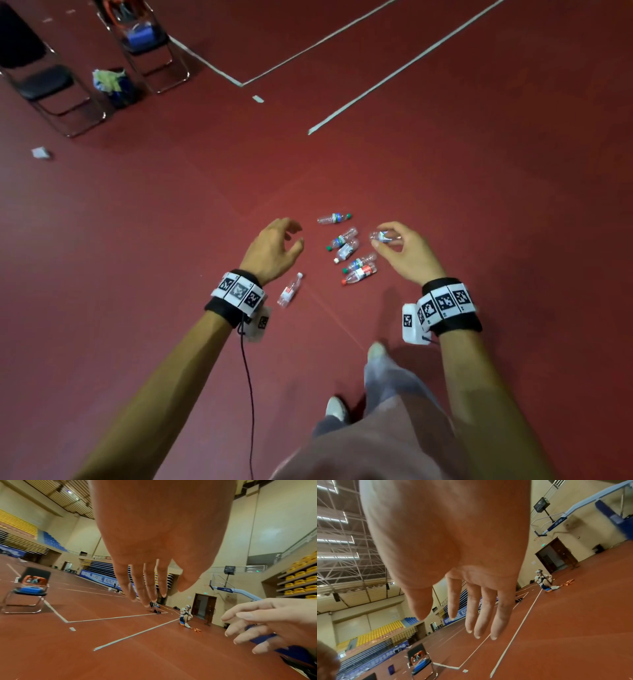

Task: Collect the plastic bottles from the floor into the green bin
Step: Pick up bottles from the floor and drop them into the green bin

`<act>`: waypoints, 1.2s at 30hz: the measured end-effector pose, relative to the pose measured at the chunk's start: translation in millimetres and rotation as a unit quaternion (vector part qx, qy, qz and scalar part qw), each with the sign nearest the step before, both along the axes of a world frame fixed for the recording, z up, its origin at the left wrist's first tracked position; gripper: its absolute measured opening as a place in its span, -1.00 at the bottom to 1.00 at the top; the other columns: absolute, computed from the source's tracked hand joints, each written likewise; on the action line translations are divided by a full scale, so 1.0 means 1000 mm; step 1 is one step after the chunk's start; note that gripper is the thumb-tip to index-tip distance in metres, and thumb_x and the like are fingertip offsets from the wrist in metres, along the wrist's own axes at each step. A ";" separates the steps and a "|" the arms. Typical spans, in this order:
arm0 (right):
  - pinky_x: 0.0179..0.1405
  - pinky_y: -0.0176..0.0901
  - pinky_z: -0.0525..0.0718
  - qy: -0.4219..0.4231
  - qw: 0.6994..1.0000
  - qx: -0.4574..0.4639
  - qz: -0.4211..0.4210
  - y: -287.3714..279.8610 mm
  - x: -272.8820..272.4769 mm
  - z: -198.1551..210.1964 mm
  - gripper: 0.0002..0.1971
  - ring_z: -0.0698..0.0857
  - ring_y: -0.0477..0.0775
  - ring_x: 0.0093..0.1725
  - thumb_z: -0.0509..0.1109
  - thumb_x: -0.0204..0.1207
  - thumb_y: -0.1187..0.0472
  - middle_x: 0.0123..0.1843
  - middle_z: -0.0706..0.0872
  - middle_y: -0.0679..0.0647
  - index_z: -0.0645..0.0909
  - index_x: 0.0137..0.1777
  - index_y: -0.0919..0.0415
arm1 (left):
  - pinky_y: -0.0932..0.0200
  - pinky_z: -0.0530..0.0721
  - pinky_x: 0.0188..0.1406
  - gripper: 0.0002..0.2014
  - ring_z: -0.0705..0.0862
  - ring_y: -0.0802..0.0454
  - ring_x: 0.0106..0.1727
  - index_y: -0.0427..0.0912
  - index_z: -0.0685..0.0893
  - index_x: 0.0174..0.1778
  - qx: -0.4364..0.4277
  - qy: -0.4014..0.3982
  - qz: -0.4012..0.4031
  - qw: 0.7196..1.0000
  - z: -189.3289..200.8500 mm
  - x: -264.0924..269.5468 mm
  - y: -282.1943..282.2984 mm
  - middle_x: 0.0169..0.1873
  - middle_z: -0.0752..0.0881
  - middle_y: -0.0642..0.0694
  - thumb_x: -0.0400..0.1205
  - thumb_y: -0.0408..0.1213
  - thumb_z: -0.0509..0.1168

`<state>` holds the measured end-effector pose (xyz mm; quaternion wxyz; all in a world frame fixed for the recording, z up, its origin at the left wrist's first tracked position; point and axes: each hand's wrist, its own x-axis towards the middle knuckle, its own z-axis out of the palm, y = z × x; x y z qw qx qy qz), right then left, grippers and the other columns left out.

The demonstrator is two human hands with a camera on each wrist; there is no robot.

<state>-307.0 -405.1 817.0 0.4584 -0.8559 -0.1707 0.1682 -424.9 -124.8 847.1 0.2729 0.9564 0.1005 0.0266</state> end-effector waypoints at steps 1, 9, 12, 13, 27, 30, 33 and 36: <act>0.26 0.02 0.72 -0.001 1.000 -0.012 -0.001 0.004 0.020 -0.007 -0.67 0.77 -0.04 0.18 0.52 0.55 -0.10 0.14 0.74 -0.10 0.64 0.27 -0.10 | -0.04 0.75 0.09 -0.70 0.70 0.08 0.06 -0.07 0.65 0.27 0.010 0.005 -0.012 1.000 -0.002 0.025 0.007 0.14 0.71 -0.01 0.69 -0.04 0.26; 0.32 0.12 0.68 0.046 0.993 -0.106 0.016 0.064 0.210 -0.072 -0.47 0.69 0.10 0.24 0.53 0.52 -0.16 0.29 0.68 0.06 0.56 0.44 -0.04 | -0.09 0.76 0.09 -0.65 0.74 -0.16 0.13 -0.14 0.62 0.32 0.116 0.102 -0.046 0.987 -0.055 0.217 0.088 0.22 0.70 -0.13 0.66 -0.07 0.28; 0.31 0.07 0.65 0.080 0.988 -0.127 0.021 0.092 0.269 -0.105 -0.45 0.68 0.13 0.25 0.54 0.53 -0.13 0.26 0.65 0.07 0.54 0.46 0.01 | -0.14 0.73 0.11 -0.60 0.74 -0.28 0.17 -0.18 0.58 0.37 0.159 0.192 -0.038 0.968 -0.092 0.271 0.126 0.27 0.68 -0.20 0.68 -0.05 0.27; 0.30 0.04 0.64 0.088 0.986 -0.139 0.034 0.101 0.284 -0.118 -0.48 0.68 0.13 0.24 0.54 0.54 -0.10 0.23 0.66 0.06 0.55 0.44 0.02 | -0.14 0.72 0.12 -0.58 0.73 -0.29 0.19 -0.19 0.55 0.40 0.176 0.227 -0.035 0.957 -0.106 0.283 0.137 0.28 0.66 -0.21 0.69 -0.05 0.26; 0.51 -0.10 0.50 0.179 0.848 -0.414 0.278 0.101 0.349 -0.367 -0.13 0.60 0.18 0.51 0.55 0.52 -0.13 0.54 0.61 0.19 0.28 0.71 0.22 | -0.10 0.65 0.28 -0.48 0.68 -0.20 0.28 -0.14 0.48 0.46 0.079 0.485 0.129 0.861 -0.343 0.237 0.177 0.32 0.64 -0.17 0.67 0.08 0.31; 0.56 -0.09 0.46 0.214 0.844 -0.431 0.237 0.099 0.358 -0.394 -0.09 0.53 0.22 0.58 0.52 0.55 -0.11 0.63 0.50 0.21 0.17 0.76 0.24 | -0.08 0.66 0.30 -0.43 0.68 -0.17 0.28 -0.12 0.48 0.46 0.053 0.499 0.162 0.849 -0.383 0.226 0.175 0.31 0.64 -0.13 0.63 0.13 0.35; 0.51 -0.10 0.50 0.200 0.850 -0.427 0.234 0.105 0.364 -0.424 -0.15 0.56 0.22 0.55 0.54 0.55 -0.06 0.60 0.55 0.20 0.24 0.73 0.20 | -0.07 0.67 0.30 -0.40 0.68 -0.17 0.30 -0.12 0.46 0.50 0.041 0.499 0.165 0.850 -0.427 0.220 0.174 0.34 0.63 -0.13 0.63 0.12 0.37; 0.55 -0.13 0.44 0.189 0.847 -0.427 0.254 0.111 0.367 -0.468 -0.16 0.51 0.18 0.58 0.56 0.52 -0.06 0.61 0.53 0.16 0.27 0.72 0.13 | -0.07 0.68 0.28 -0.37 0.68 -0.16 0.30 -0.14 0.42 0.54 0.033 0.507 0.156 0.847 -0.480 0.211 0.172 0.35 0.63 -0.13 0.63 0.12 0.37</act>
